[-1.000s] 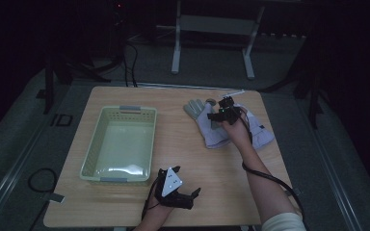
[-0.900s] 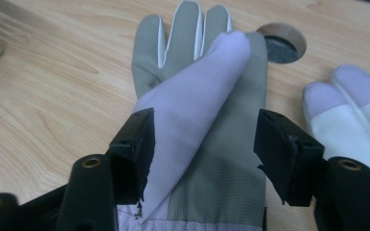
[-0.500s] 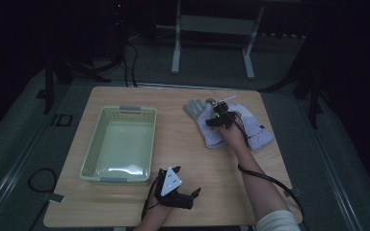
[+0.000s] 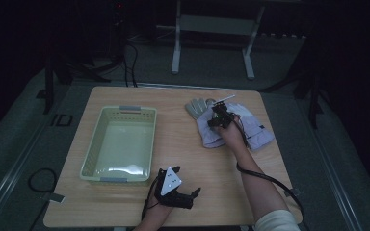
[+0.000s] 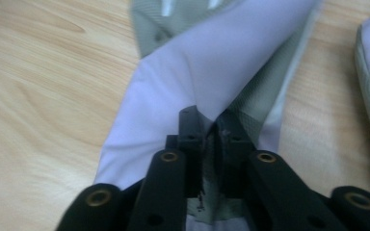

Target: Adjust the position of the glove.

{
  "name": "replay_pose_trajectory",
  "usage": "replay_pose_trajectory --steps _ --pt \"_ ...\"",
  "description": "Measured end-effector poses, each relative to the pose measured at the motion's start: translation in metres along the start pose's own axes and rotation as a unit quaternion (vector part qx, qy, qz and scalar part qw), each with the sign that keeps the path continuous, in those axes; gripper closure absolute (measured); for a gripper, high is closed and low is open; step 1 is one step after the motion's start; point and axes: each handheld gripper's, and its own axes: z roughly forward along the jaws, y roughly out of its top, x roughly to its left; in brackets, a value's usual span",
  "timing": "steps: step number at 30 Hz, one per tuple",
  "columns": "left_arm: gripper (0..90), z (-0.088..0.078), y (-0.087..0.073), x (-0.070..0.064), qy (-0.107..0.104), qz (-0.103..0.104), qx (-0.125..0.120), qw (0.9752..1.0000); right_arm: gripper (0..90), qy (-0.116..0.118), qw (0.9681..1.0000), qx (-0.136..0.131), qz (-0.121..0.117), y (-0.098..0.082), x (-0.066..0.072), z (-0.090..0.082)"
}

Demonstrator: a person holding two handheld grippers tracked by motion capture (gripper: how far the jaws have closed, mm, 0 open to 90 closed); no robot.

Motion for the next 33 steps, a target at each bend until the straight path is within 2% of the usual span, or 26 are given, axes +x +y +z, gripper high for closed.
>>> replay_pose_trajectory --steps 6,10,18,20,23,26,30,32,33 --pt "0.0 0.000 0.000 0.000 0.001 -0.002 0.000 1.0000 85.3 0.008 0.9979 -0.045 0.045 0.004 0.007 -0.036" --pt "0.0 0.000 0.000 0.000 0.004 0.000 0.000 1.0000 85.4 0.019 0.9949 -0.071 0.069 0.006 0.021 -0.068" --pt "0.0 0.000 0.000 -0.003 0.009 0.012 -0.003 0.9999 85.4 0.018 0.9937 -0.092 0.062 0.004 0.057 -0.111" --pt "0.0 -0.001 -0.001 -0.004 0.007 0.016 -0.006 0.9998 85.4 0.019 0.9947 -0.086 0.054 0.000 0.067 -0.112" --pt "0.0 -0.001 -0.001 -0.006 0.011 0.023 -0.008 0.9996 85.4 0.022 0.9947 -0.081 0.059 -0.010 0.076 -0.107" --pt "0.0 -0.002 -0.001 -0.007 0.016 0.028 -0.010 0.9994 85.4 0.023 0.9950 -0.072 0.065 -0.020 0.084 -0.096" --pt "0.0 -0.005 -0.001 -0.007 0.038 0.026 -0.020 0.9988 85.3 0.016 0.9964 -0.060 0.057 -0.030 0.097 -0.080" --pt "0.0 -0.004 -0.002 -0.007 0.031 0.026 -0.016 0.9991 85.3 0.017 0.9969 -0.053 0.055 -0.033 0.101 -0.073" --pt "0.0 -0.003 -0.002 -0.008 0.031 0.032 -0.016 0.9989 85.3 0.017 0.9970 -0.051 0.056 -0.035 0.102 -0.069"
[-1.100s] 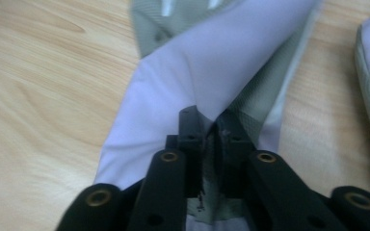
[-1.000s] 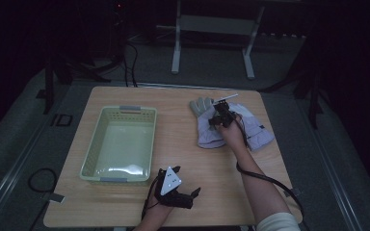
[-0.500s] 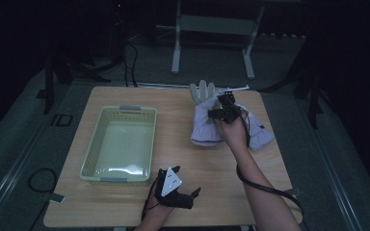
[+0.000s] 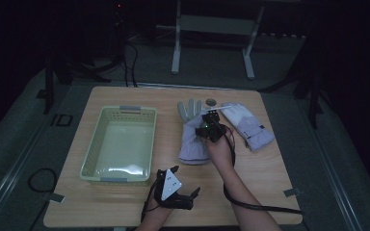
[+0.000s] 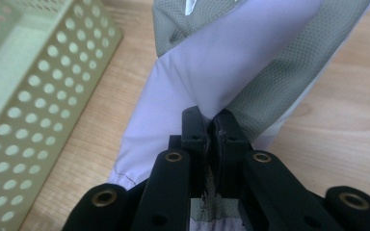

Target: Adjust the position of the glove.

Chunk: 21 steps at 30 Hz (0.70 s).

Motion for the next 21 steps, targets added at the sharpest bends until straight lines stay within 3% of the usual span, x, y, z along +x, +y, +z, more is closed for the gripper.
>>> replay_pose_trajectory --steps 4,12,16,21 --pt "0.0 0.001 0.000 -0.004 -0.014 0.013 0.002 0.9998 85.2 -0.004 0.9999 0.012 0.004 -0.007 0.001 0.013" --pt "0.0 0.001 0.000 -0.002 -0.018 0.003 0.002 0.9998 85.1 0.000 0.9993 0.032 0.018 -0.014 0.001 0.038" --pt "0.0 0.001 0.000 -0.002 -0.018 0.002 0.002 0.9998 84.7 -0.002 0.9992 0.037 0.013 -0.016 0.002 0.047" --pt "0.0 0.001 0.000 -0.001 -0.018 0.000 0.005 0.9998 79.1 0.002 0.9990 0.041 0.018 -0.016 0.000 0.053"
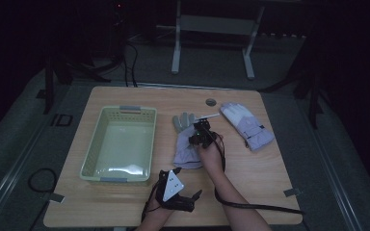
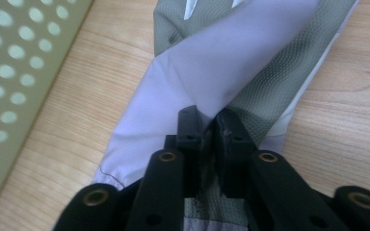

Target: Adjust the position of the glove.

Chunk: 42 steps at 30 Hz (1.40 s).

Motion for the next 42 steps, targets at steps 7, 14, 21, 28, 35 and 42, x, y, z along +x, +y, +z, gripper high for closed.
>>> replay_pose_trajectory --steps 7,14,21,28,35,42 --pt "0.0 0.000 0.000 0.001 -0.002 -0.002 0.000 1.0000 58.4 0.009 0.9990 -0.038 -0.022 0.008 -0.002 -0.028" --pt "0.0 0.000 0.000 0.001 -0.001 -0.002 0.002 1.0000 33.1 -0.013 0.9952 -0.067 -0.071 0.019 -0.026 -0.065" --pt "0.0 0.001 0.000 0.002 -0.002 -0.007 0.002 1.0000 19.4 0.028 0.9942 -0.065 -0.081 0.025 -0.060 -0.089" --pt "0.0 0.000 0.000 0.001 -0.003 -0.004 0.001 1.0000 19.1 0.017 0.9922 -0.086 -0.089 0.024 -0.097 -0.108" --pt "0.0 0.001 0.000 0.001 -0.003 -0.005 0.003 1.0000 14.3 -0.008 0.9965 -0.059 -0.058 0.022 -0.137 -0.118" --pt "0.0 0.001 0.001 0.002 -0.003 -0.008 0.004 1.0000 12.4 -0.025 0.9972 -0.039 -0.058 0.024 -0.166 -0.111"
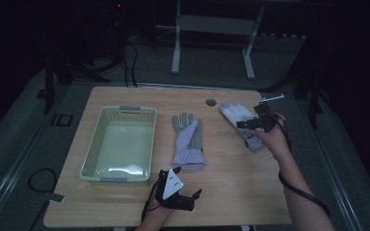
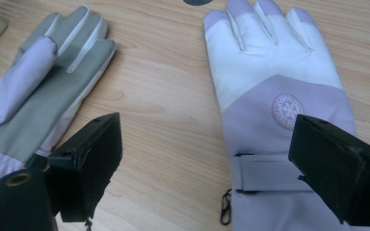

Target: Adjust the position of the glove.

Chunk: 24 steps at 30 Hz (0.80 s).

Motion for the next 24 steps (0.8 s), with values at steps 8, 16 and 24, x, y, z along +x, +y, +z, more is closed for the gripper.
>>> replay_pose_trajectory --steps 8,16,24 --pt "0.0 0.000 0.000 0.000 -0.001 -0.002 0.000 1.0000 37.2 -0.014 0.9993 0.028 -0.021 0.000 -0.027 0.013" --pt "0.0 0.000 0.000 0.000 0.001 0.002 0.000 1.0000 45.3 -0.024 0.9976 0.022 -0.060 0.006 -0.047 0.022" --pt "0.0 0.000 0.000 0.000 0.001 -0.002 0.000 1.0000 50.6 -0.038 0.9954 0.044 -0.076 0.000 -0.062 0.047"
